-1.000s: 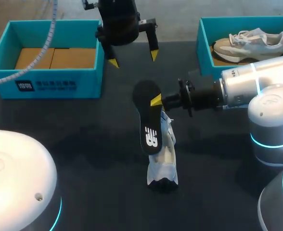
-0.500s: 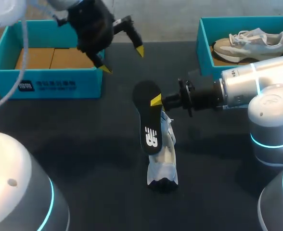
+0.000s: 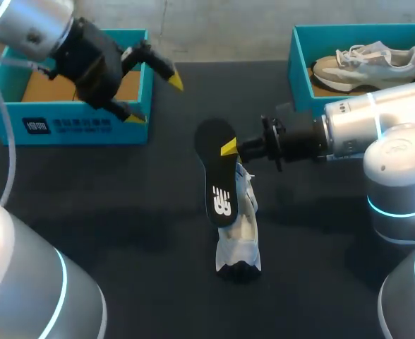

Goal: Take the shoe out of the shoebox, open the shoe tongue, remove and reinsert the insole, then place the shoe into the shoebox

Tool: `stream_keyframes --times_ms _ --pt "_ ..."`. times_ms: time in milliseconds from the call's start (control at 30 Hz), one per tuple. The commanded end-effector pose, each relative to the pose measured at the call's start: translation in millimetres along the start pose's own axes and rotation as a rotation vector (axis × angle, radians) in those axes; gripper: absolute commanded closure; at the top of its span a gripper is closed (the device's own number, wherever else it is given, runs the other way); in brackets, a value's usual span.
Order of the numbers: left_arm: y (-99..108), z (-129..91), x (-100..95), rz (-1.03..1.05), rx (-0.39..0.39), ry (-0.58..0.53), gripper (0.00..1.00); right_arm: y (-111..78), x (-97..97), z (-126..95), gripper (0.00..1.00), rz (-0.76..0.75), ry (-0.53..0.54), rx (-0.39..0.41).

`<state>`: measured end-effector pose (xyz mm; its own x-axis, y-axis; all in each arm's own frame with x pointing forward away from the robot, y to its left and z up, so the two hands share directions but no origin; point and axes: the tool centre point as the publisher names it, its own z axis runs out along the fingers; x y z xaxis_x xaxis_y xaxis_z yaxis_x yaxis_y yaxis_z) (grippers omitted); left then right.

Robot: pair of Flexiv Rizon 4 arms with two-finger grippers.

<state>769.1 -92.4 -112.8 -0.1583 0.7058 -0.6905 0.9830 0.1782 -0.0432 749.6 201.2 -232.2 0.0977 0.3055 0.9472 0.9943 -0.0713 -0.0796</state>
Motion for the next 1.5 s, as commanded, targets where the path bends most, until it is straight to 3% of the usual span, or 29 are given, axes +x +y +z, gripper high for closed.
stream_keyframes --times_ms 33,400,600,1067,1500 --pt "5 5 12.7 0.017 0.025 -0.309 0.00 -0.8 0.5 1 1.00 0.001 -0.002 -0.002" --pt "8 18 17.2 0.107 0.089 -0.447 0.00 -0.8 0.5 1 1.00 0.001 -0.002 -0.002" --pt "2 22 21.4 0.146 0.068 -0.512 0.00 -0.8 0.5 1 1.00 0.001 -0.002 -0.002" --pt "2 22 21.4 0.146 0.068 -0.512 0.00 -0.8 0.5 1 1.00 0.001 -0.002 -0.002" --pt "2 42 37.0 0.107 0.088 -0.584 0.00 -1.9 4.5 0 1.00 0.019 0.035 -0.015"
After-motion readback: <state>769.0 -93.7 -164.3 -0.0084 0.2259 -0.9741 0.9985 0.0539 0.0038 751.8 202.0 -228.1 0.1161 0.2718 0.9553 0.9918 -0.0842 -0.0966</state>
